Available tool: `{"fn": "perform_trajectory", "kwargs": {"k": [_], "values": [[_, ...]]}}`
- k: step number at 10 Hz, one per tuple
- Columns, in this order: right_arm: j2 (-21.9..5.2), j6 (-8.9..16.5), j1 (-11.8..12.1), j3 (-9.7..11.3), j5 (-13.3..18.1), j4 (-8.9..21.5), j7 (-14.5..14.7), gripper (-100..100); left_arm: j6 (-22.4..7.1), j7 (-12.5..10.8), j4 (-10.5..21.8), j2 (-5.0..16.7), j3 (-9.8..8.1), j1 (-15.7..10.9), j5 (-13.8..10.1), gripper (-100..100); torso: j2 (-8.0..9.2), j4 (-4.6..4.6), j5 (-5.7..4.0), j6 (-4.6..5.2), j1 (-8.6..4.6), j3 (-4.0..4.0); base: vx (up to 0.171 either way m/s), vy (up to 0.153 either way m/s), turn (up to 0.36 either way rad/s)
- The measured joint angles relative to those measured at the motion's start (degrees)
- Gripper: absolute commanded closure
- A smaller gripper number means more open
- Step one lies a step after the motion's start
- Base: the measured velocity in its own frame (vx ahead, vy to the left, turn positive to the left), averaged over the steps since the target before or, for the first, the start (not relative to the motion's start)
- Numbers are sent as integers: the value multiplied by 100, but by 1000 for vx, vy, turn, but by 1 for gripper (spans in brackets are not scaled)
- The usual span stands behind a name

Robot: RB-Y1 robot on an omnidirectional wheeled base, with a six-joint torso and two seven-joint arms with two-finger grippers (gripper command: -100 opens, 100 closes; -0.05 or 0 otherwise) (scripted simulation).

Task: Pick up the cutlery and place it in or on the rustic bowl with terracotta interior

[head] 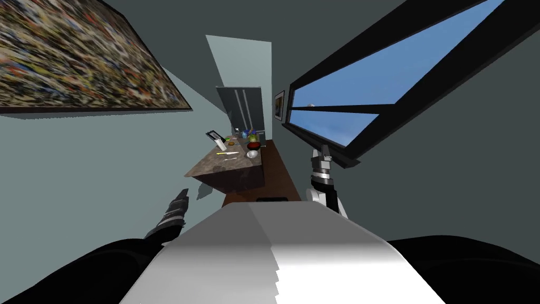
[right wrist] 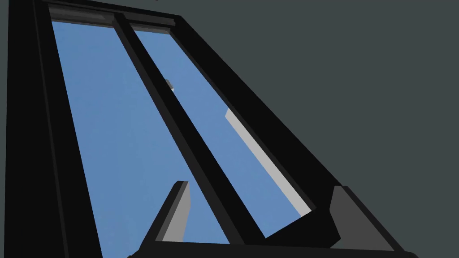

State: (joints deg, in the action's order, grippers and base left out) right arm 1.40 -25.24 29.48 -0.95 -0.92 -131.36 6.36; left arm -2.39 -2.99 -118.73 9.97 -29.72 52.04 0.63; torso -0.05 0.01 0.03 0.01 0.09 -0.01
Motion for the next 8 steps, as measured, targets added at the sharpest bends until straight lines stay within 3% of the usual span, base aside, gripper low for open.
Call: {"fn": "perform_trajectory", "kwargs": {"k": [4,6,8], "values": [[0,0,0,0,0,0,0,0,-559,-161,303,220,-364,308,-197,-100,-10,-2,0,2,4,-6,29,-14,-277],[0,0,1,-1,0,0,0,0,-844,-184,341,150,-465,476,-211,-100,-19,-4,0,0,6,-11,57,-6,-236],[0,0,1,-1,0,0,0,0,-1195,-234,430,217,-600,593,-277,-100,-20,-4,1,-2,8,-11,53,1,-249]]}}
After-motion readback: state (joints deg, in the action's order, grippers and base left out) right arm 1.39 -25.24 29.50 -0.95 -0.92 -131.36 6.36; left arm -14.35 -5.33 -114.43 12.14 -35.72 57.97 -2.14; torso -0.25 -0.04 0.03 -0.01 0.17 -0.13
